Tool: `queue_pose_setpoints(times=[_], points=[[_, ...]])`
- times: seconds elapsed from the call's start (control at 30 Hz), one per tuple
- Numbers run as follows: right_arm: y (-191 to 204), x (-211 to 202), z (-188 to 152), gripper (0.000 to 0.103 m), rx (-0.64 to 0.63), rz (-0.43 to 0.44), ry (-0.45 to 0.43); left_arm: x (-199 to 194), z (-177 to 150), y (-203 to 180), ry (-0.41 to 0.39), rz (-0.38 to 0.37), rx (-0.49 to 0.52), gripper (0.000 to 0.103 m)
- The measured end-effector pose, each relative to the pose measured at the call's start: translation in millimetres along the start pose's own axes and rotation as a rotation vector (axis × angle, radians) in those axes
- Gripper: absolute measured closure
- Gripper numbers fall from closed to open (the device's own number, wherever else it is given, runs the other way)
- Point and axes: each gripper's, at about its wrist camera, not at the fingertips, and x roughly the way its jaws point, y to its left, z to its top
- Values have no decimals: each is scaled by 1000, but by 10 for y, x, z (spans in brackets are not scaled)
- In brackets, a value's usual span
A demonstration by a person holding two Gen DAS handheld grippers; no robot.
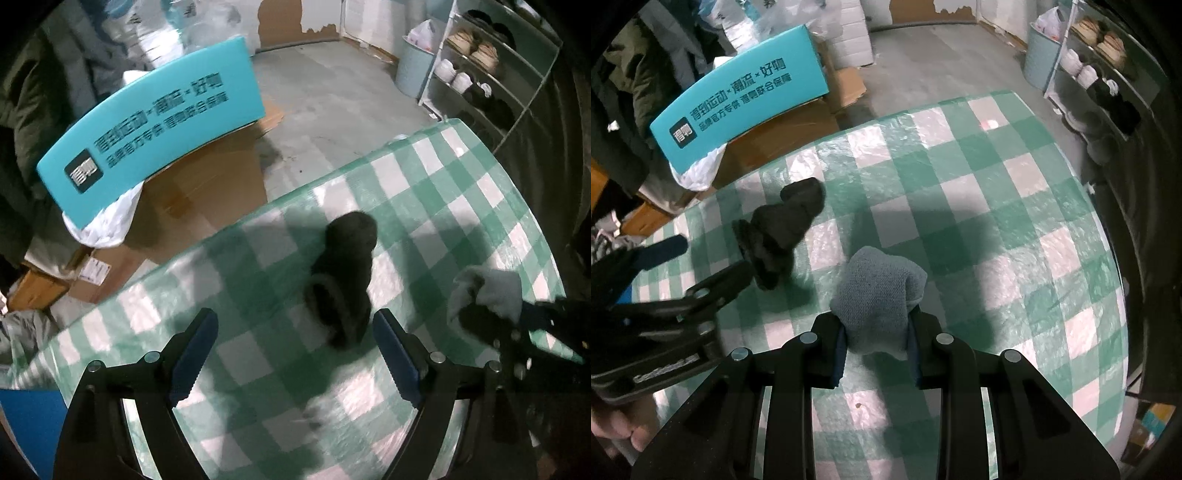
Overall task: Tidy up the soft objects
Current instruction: 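Close the left tool on the black sock while the right tool holds the grey-blue sock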
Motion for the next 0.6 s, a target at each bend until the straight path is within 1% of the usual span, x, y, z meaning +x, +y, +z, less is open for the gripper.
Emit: queue_pose_setpoints(times=[0.17,0.33,0.37,0.43,0.5,0.53,0.57,0.6], points=[[-76,-13,1,79,20,-7,5,161,125,-96,24,-7,-12,16],[-120,0,-12,79,25,-3,13,311,164,-175,43,0,-8,16],[-117,5,-18,79,23,-2,15,349,161,-180,55,4,-15,17],[-117,11,-29,79,22,0,18,382,147,-169,59,-7,-26,26],[-125,13,-37,79,22,2,19,353,137,-158,34,12,-27,36],[-127,12,-44,79,23,3,20,342,133,-152,26,15,-26,38],[-124,11,-47,79,23,3,20,335,132,-145,23,14,-29,43],[-123,10,-47,79,23,4,20,322,129,-142,19,14,-35,51]])
